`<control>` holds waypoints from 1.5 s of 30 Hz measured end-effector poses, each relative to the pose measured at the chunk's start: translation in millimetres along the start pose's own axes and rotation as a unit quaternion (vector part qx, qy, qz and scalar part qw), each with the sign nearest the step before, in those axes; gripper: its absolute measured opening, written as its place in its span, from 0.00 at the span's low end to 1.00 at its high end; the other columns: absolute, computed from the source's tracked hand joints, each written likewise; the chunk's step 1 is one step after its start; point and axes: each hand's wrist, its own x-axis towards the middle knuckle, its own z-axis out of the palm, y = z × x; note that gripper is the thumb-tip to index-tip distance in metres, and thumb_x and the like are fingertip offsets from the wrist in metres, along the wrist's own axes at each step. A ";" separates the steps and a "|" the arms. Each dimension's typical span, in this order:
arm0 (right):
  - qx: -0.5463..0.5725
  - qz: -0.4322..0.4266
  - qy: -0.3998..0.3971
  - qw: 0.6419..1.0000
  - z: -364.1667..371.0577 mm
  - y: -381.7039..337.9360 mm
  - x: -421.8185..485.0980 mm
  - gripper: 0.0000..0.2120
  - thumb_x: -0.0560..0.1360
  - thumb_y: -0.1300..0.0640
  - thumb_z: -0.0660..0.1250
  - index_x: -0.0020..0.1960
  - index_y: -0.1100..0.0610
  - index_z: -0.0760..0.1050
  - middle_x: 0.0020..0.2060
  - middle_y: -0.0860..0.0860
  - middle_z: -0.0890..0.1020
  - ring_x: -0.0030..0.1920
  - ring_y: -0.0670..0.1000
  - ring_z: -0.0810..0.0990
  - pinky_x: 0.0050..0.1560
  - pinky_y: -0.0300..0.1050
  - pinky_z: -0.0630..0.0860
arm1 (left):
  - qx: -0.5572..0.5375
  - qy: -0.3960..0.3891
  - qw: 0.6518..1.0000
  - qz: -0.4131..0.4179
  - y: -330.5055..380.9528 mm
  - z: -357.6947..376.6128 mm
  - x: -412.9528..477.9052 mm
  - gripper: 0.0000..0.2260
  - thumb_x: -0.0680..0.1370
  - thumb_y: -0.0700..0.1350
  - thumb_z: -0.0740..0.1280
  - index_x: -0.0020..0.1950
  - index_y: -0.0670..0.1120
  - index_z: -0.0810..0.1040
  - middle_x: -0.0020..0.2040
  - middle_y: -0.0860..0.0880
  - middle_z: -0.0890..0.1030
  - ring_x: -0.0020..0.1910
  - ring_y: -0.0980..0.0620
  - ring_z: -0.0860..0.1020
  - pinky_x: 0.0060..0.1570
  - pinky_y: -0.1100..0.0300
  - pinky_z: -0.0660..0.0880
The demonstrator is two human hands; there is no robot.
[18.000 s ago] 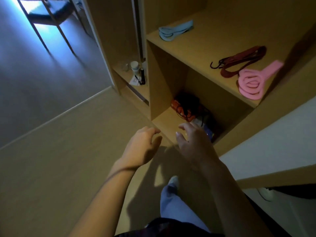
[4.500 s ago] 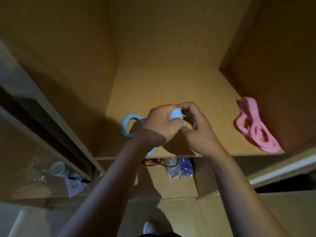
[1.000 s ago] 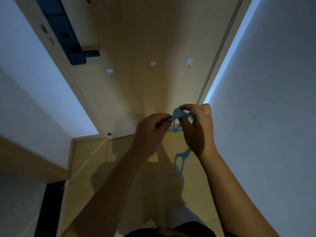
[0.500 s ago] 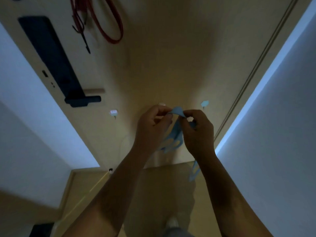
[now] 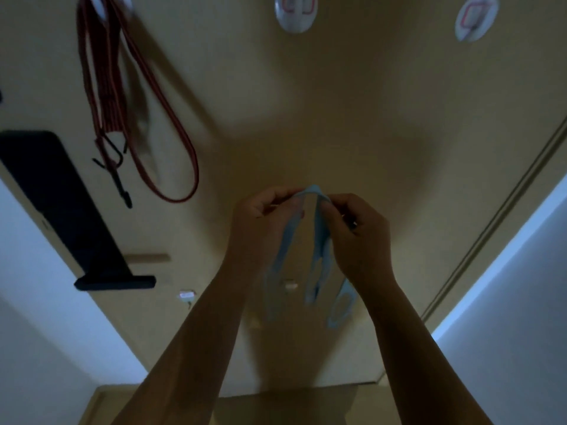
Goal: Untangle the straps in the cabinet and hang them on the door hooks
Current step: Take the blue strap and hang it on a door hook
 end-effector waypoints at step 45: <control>0.133 -0.003 0.012 0.991 33.8 0.8 141.4 0.10 0.74 0.52 0.67 0.35 0.55 0.77 0.28 0.50 0.78 0.31 0.43 0.74 0.35 0.37 0.70 | 0.360 0.230 0.807 0.408 -9.0 34.8 92.7 0.10 0.74 0.39 0.65 0.53 0.42 0.80 0.49 0.43 0.79 0.51 0.51 0.73 0.59 0.65 0.64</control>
